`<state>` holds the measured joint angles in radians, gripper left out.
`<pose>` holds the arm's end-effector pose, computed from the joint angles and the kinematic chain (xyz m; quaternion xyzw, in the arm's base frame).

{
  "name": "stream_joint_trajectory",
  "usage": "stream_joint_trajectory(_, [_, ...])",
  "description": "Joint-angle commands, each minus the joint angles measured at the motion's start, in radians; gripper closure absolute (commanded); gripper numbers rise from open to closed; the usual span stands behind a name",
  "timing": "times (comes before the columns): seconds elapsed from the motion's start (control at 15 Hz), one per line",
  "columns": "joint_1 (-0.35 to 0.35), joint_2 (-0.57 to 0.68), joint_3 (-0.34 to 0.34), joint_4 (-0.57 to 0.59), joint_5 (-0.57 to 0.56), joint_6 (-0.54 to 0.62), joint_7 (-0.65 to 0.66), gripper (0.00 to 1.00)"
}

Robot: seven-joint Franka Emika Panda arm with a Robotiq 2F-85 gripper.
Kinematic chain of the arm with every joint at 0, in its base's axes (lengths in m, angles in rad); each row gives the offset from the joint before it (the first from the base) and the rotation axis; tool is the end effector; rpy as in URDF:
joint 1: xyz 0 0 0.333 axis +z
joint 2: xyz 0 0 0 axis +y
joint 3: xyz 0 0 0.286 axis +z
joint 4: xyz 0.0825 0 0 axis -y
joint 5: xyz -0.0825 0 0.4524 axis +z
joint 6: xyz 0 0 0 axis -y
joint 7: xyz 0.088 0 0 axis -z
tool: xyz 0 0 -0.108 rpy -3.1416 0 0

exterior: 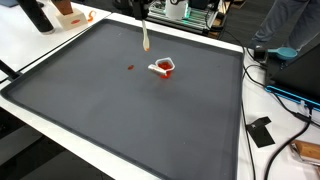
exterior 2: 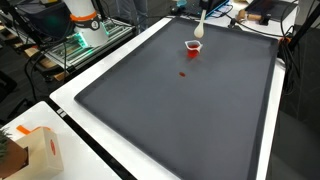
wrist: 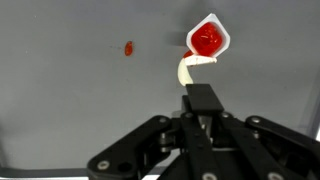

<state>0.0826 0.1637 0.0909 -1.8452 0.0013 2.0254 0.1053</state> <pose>0.6527 0.1130 0.3784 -0.9994 -0.0331 -0.0074 0.0091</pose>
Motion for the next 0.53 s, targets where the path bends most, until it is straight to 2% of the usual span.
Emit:
stream_joint_trajectory(0.0, [-0.034, -0.048, -0.006, -0.049, 0.127, 0.026, -0.136, 0.97])
stream_joint_trajectory(0.47, [-0.096, -0.063, -0.029, -0.075, 0.390, 0.021, -0.400, 0.97])
